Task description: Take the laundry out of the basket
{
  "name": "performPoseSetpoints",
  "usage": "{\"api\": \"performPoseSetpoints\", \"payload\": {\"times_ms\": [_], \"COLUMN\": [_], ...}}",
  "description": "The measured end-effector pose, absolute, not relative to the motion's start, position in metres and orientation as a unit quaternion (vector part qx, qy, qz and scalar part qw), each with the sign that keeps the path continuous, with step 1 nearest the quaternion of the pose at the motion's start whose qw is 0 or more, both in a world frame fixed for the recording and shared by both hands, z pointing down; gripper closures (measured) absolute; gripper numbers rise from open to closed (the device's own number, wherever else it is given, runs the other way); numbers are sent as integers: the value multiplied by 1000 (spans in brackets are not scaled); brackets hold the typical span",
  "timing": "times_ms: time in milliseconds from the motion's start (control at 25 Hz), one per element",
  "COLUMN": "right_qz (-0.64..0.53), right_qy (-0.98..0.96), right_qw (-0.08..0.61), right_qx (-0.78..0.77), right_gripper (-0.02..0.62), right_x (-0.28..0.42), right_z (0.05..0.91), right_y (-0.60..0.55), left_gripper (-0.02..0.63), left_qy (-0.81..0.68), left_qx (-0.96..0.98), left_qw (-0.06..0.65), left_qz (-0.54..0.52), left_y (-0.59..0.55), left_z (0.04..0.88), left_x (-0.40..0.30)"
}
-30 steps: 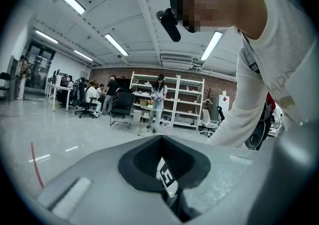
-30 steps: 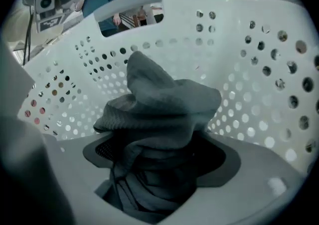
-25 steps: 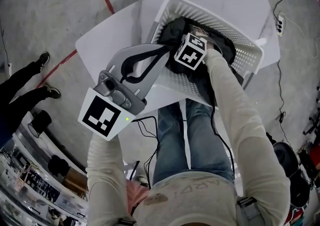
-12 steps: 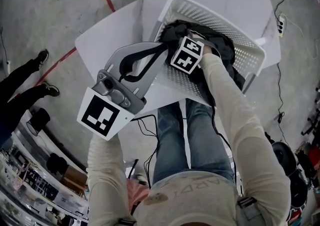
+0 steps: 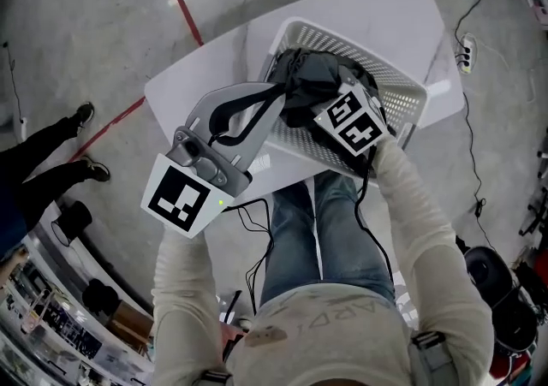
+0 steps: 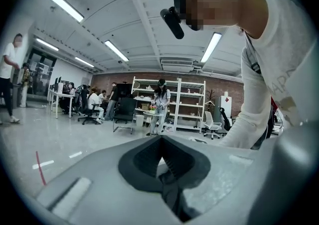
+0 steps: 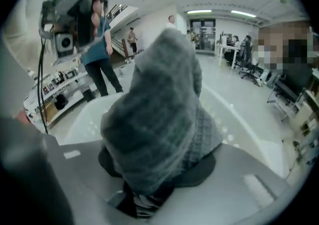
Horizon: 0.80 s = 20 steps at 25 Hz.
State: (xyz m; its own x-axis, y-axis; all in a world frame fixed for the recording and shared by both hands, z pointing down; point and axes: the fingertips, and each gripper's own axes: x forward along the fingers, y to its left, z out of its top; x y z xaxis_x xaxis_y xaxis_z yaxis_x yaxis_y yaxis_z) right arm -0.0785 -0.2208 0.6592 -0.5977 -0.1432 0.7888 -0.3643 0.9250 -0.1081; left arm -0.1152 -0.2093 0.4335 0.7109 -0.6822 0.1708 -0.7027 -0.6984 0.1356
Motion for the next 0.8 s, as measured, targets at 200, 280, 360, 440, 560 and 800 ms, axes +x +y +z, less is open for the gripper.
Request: {"api": "performPoseSetpoints", "payload": {"times_ms": [200,280,360,440,560,800], "right_qz": [145,143,140,135,123,96], "right_qy": [-915,-924,-929,-933,-932,-924], "right_qw": [317,275,238,201,160,109], "right_qx": [204,225,246,268,300,354], "right_gripper": [394,394,396,396,396,396], "right_x": [-68,-65,-59,-51,-31,5], "right_z": [558,516,475,437,390,317], "right_y": [-219,-215,-211,-208,-203,-173], "left_gripper": [606,606,606,606,606,606], "left_qy": [-369,-370,-374,-378,-380,-372], "left_qx": [926,926,925,924,924,928], "left_qw": [67,57,51,43,21,-11], "left_qz": [47,46,43,39,40,28], "left_y": [-201,-195,-188,-183,-174,-142], "left_z": [381,358,336,314,284,230], "left_x": [-100,-95,-91,-88,-79,-62]}}
